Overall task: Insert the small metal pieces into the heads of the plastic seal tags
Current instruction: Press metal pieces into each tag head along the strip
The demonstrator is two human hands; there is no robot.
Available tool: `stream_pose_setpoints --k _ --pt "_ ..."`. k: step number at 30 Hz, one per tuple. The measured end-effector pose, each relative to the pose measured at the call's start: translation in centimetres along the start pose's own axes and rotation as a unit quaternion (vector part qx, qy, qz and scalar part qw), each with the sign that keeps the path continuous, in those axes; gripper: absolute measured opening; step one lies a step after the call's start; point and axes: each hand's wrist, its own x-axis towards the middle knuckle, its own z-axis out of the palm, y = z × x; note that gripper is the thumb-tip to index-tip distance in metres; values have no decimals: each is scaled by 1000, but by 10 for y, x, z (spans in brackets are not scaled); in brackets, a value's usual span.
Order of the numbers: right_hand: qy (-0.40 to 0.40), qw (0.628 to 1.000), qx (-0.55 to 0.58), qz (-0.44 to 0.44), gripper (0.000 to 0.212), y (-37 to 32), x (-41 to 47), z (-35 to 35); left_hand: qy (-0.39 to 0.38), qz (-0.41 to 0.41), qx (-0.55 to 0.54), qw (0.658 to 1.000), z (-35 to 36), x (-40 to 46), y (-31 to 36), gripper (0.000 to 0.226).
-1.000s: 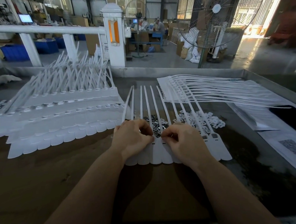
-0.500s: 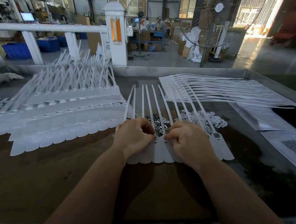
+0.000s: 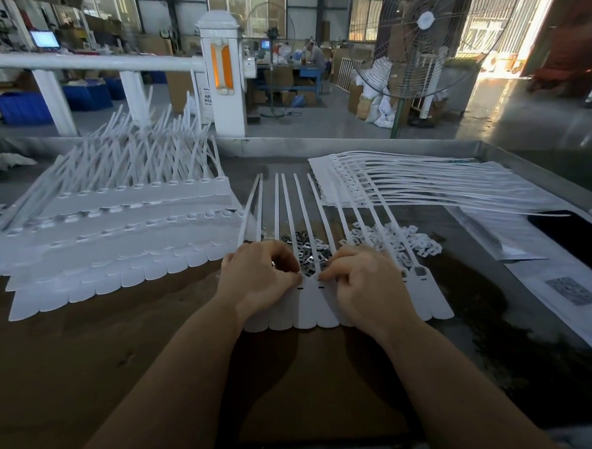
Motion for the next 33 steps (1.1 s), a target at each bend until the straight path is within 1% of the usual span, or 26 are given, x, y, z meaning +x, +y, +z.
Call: stream_pose_setpoints --k 2,5,8,11,15,18,22,25,28,33 --pt "76 994 58 48 29 2 1 -1 -3 2 -8 1000 -1 0 0 21" --pt "156 981 43 107 26 8 3 -3 -13 5 -20 1000 -2 0 -1 21" --pt "188 968 6 166 26 13 3 -5 -15 9 -16 1000 -3 0 0 20" --pt "199 957 -27 211 24 19 3 -7 -13 13 -8 1000 -3 0 0 18" --pt "181 948 -69 252 23 24 4 -9 -7 10 -6 1000 -4 -1 0 23" --pt "131 947 -110 271 25 26 4 -8 -4 10 -5 1000 -3 -1 0 23" --pt "68 953 -121 270 35 27 5 -8 -2 7 -2 1000 -2 -1 0 24" --pt "29 955 -130 266 32 28 7 -8 -1 8 1 1000 -2 0 -1 23" --pt "26 954 -123 272 29 31 8 -10 -3 9 0 1000 -1 -1 -1 22" --pt "51 955 -76 281 20 31 10 -12 2 12 -4 1000 -1 -1 0 22"
